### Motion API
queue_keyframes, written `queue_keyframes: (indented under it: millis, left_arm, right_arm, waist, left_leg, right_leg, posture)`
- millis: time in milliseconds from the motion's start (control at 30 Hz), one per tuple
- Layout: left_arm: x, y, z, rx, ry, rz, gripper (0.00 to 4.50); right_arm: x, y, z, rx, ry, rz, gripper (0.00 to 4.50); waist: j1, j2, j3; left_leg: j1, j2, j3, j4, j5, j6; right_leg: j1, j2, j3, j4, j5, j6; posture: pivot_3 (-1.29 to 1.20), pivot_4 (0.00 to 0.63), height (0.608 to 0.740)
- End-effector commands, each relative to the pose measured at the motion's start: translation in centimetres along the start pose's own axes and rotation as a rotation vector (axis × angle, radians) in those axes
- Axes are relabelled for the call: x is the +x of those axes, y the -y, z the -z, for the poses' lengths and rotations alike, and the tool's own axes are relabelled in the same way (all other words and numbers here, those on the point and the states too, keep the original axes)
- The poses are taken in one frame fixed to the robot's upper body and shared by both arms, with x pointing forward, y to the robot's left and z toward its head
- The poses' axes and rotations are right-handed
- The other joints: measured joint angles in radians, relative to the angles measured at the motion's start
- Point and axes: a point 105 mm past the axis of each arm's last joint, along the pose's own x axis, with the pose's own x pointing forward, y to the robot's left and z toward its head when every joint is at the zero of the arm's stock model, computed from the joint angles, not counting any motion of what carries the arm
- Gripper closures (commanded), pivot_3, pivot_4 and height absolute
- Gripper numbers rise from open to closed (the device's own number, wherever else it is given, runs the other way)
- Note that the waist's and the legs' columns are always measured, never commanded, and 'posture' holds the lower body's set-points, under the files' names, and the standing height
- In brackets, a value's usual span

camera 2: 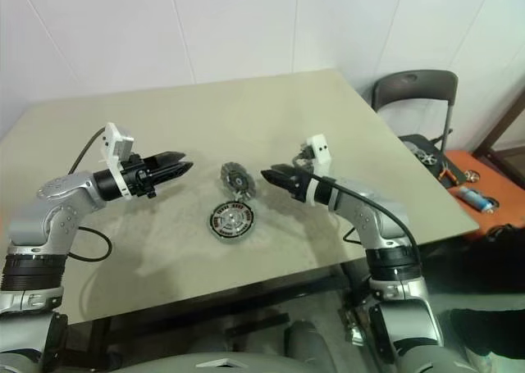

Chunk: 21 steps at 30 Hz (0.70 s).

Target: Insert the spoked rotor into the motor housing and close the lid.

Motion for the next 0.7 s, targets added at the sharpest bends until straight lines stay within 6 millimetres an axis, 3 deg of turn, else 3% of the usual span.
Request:
queue_keyframes:
  millis: [33,333,700]
  left_arm:
    - [-0.2,0.0,-1.2,0.045,0.026,-0.005,2.46]
    - [-0.4,-0.2,-0.9,0.037,0.023,-0.019,2.46]
    - [-0.1,-0.2,-0.9,0.039,0.025,-0.017,2.46]
  right_arm:
    - [0.5,-1.5,-1.1,-0.027,0.003,-0.088,2.53]
    - [0.2,-4.2,0.0,0.018,-0.078,-0.24,2.53]
    - [1.9,-2.7,0.5,-0.128,-0.065,-0.147,2.53]
  waist:
    - [-0.001,0.0,0.0]
    - [-0.002,0.0,0.0]
    - [-0.003,0.0,0.0]
  left_leg:
    - [0.0,0.0,0.0,0.0,0.0,0.0]
    - [0.0,0.0,0.0,0.001,0.0,0.0]
    - [0.0,0.0,0.0,0.001,0.0,0.0]
  right_leg:
    - [0.0,0.0,0.0,0.0,0.0,0.0]
    - [-0.001,0.0,0.0,0.001,0.0,0.0]
    - [-0.001,0.0,0.0,0.001,0.0,0.0]
  posture:
    - [0.0,0.0,0.74]
    - [0.0,0.0,0.74]
    - [0.0,0.0,0.74]
